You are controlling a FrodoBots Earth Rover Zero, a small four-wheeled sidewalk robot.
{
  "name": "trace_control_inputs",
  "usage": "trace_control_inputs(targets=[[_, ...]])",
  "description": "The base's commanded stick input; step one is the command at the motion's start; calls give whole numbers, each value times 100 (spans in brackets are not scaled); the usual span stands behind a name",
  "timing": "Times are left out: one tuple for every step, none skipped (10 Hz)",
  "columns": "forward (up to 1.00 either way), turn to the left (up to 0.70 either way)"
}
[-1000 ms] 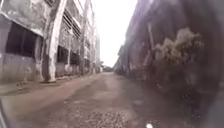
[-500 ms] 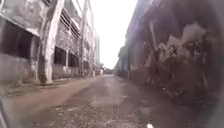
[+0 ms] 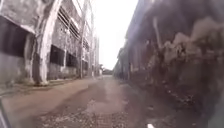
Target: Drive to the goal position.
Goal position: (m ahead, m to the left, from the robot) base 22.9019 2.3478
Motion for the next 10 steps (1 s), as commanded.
trace_control_inputs(targets=[[70, 0], [70, 0], [70, 0], [70, 0], [70, 0], [70, 0], [70, 0], [70, 0], [70, 0], [70, 0]])
